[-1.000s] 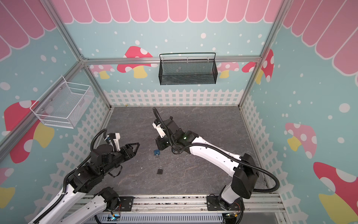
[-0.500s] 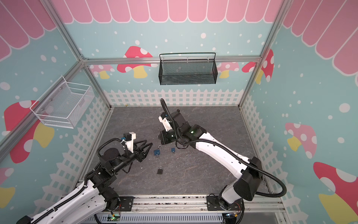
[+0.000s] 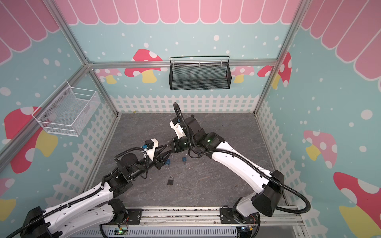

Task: Unlock with the key
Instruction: 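Lift the key with the right gripper toward the left gripper while the left arm rises, then grasp the key ring with the left gripper from the right gripper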

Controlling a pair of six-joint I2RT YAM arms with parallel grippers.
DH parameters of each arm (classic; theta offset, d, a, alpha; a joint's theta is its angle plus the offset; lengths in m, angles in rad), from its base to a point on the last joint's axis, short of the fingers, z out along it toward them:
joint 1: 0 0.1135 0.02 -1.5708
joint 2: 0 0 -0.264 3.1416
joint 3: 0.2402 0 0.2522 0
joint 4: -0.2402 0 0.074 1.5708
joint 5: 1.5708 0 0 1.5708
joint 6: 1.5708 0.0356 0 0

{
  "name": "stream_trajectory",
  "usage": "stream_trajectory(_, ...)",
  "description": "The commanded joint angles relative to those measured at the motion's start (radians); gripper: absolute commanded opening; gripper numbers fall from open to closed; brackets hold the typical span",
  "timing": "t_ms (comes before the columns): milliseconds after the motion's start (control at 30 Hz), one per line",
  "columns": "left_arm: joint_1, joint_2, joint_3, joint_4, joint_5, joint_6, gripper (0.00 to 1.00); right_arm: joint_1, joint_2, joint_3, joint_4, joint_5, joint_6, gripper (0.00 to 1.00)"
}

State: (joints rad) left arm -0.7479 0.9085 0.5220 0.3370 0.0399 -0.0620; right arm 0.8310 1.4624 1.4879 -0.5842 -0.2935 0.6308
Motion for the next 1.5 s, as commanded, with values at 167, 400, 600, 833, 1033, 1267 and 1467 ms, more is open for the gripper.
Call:
stream_trajectory(167,-0.004,0.006,-0.001,0.094,-0.014,0.045,0.32,-0.007,-0.033,0.032,-0.011,-0.019,0.011,0.0)
stream_trajectory(400,-0.004,0.024,0.009,0.072,0.016,0.048,0.3,-0.01,-0.038,0.038,-0.008,-0.021,0.016,0.0)
stream_trajectory(600,-0.004,0.031,0.015,0.08,-0.009,0.061,0.25,-0.014,-0.045,0.031,-0.004,-0.022,0.023,0.0)
stream_trajectory(833,-0.004,0.046,0.015,0.098,-0.006,0.062,0.21,-0.014,-0.043,0.025,0.001,-0.027,0.026,0.0)
stream_trajectory(1033,-0.004,0.047,0.018,0.11,-0.008,0.064,0.15,-0.015,-0.042,0.015,0.01,-0.032,0.03,0.0)
stream_trajectory(1267,-0.004,0.049,0.019,0.117,-0.019,0.063,0.08,-0.018,-0.04,0.012,0.012,-0.035,0.029,0.0)
stream_trajectory(1467,-0.004,0.053,0.018,0.119,-0.033,0.056,0.03,-0.028,-0.041,0.017,0.012,-0.041,0.025,0.0)
